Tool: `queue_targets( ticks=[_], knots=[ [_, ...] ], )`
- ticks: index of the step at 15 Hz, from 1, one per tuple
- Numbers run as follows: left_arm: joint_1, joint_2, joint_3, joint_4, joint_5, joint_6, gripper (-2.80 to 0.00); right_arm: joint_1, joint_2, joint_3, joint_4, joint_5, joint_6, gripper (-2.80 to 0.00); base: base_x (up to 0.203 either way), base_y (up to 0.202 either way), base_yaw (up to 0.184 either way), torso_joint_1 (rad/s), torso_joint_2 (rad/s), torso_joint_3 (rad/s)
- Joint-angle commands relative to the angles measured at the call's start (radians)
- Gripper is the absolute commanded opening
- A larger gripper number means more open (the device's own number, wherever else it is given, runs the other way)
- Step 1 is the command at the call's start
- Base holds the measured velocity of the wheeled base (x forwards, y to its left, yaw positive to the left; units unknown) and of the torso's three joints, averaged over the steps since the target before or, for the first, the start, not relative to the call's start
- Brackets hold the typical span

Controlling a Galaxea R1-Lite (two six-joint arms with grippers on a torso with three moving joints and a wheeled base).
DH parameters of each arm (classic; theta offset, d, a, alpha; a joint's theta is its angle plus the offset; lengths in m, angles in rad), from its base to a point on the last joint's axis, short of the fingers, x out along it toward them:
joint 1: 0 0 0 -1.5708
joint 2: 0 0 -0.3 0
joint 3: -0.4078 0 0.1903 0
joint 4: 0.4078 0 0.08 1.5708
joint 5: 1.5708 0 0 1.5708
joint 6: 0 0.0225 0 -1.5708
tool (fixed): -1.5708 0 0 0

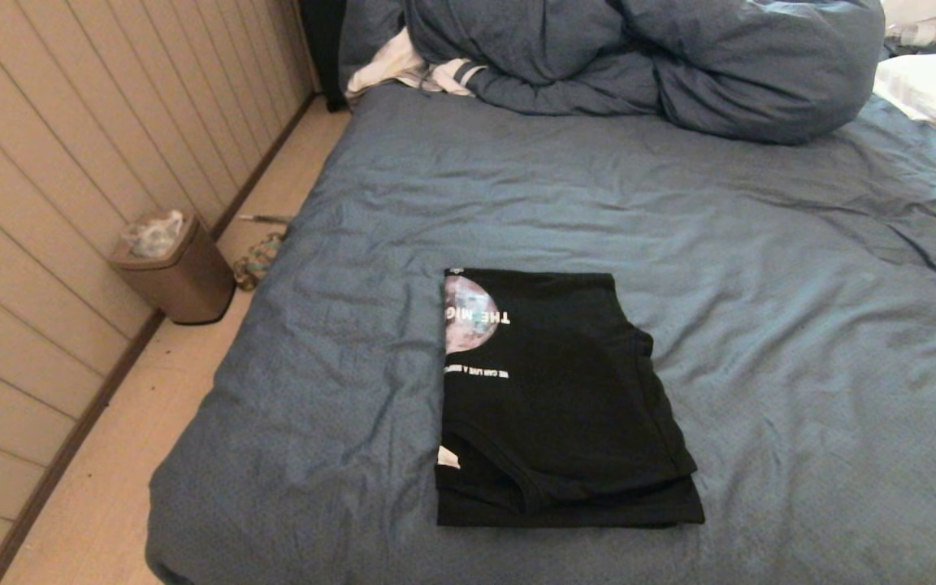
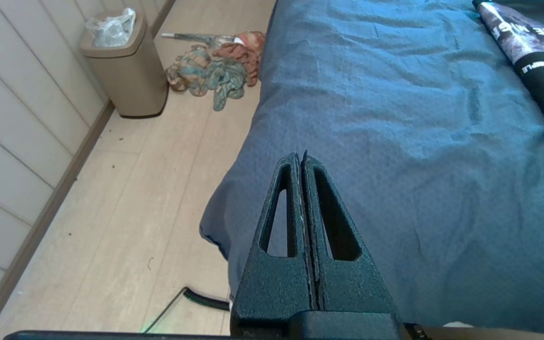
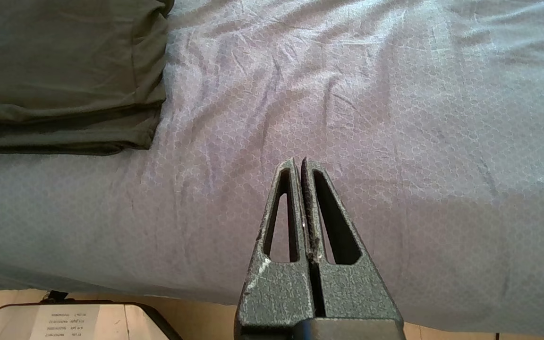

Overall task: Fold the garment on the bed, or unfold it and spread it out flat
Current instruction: Unford the black T-shirt

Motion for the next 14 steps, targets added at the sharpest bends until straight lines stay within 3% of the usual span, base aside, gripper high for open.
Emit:
queue_targets(
  ticks=[1, 4, 6, 10, 14],
  knots=[
    [0.000, -0.002, 0.035, -0.001, -0.001, 0.005, -2.80, 0.000, 0.000, 0.002, -0.001, 0.001, -0.009, -2.80, 0.000, 0.000, 0.000, 0.000, 0.00, 0.000],
    [0.000, -0.002, 0.035, 0.000, 0.004, 0.007, -2.80, 0.000, 0.000, 0.001, -0.003, 0.001, -0.011, -2.80, 0.000, 0.000, 0.000, 0.000, 0.00, 0.000],
    [0.000, 0.009, -0.030, 0.013, -0.003, 0.016, -2.80, 0.000, -0.002, -0.015, 0.011, 0.003, -0.015, -2.80, 0.000, 0.000, 0.000, 0.000, 0.00, 0.000],
    [-0.003, 0.291, -0.351, 0.058, -0.035, 0.018, -2.80, 0.002, 0.094, -0.310, 0.186, 0.031, -0.019, -2.80, 0.000, 0.000, 0.000, 0.000, 0.00, 0.000],
    [-0.005, 0.652, -0.685, 0.079, -0.062, 0.006, -2.80, 0.014, 0.469, -0.608, 0.266, 0.087, -0.008, -2.80, 0.000, 0.000, 0.000, 0.000, 0.00, 0.000]
  ],
)
